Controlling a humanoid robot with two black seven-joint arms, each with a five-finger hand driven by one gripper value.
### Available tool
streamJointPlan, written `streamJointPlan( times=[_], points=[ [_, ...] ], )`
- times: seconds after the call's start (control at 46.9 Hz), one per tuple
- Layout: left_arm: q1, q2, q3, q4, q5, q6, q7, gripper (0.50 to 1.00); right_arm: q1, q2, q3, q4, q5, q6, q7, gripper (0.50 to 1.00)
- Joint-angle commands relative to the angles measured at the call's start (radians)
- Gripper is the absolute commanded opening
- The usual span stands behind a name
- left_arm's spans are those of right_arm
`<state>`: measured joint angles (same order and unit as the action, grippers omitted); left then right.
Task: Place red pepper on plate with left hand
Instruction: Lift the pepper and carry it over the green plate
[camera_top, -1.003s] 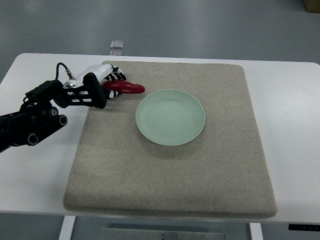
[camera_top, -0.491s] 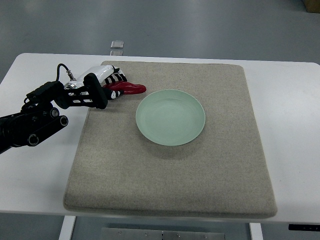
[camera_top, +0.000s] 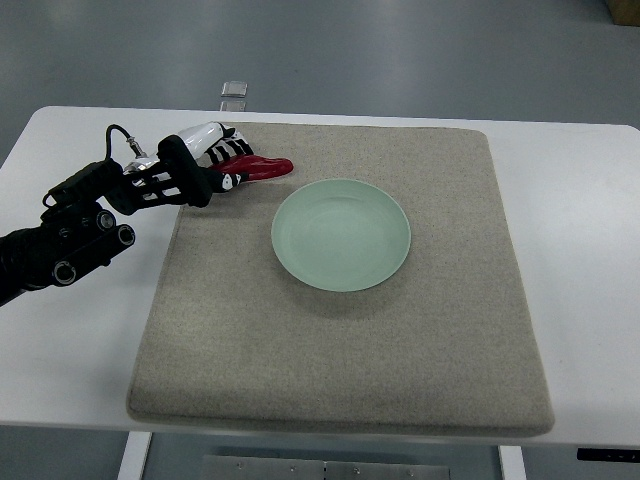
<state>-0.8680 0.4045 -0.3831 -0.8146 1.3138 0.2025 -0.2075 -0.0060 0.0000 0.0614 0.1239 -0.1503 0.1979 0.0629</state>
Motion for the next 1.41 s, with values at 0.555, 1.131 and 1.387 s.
streamJointPlan(
  times=[0.555, 1.131, 1.387],
  points=[
    [-0.077, 0.048, -0.002, -0.184, 0.031, -0.018, -0.029, 0.500, 0.001, 0.000, 0.000, 0.000, 0.000, 0.000, 0.000, 0.932],
    [-0.083, 0.048, 0.012, -0.348, 0.231, -0.071, -0.029, 0.500, 0.001, 0.000, 0.000, 0.000, 0.000, 0.000, 0.000, 0.932],
    [-0.078, 0.045, 0.036, -0.367, 0.237, -0.071, -0.038, 0.500, 0.000, 0.000, 0.000, -0.001, 0.000, 0.000, 0.000, 0.932]
  ],
)
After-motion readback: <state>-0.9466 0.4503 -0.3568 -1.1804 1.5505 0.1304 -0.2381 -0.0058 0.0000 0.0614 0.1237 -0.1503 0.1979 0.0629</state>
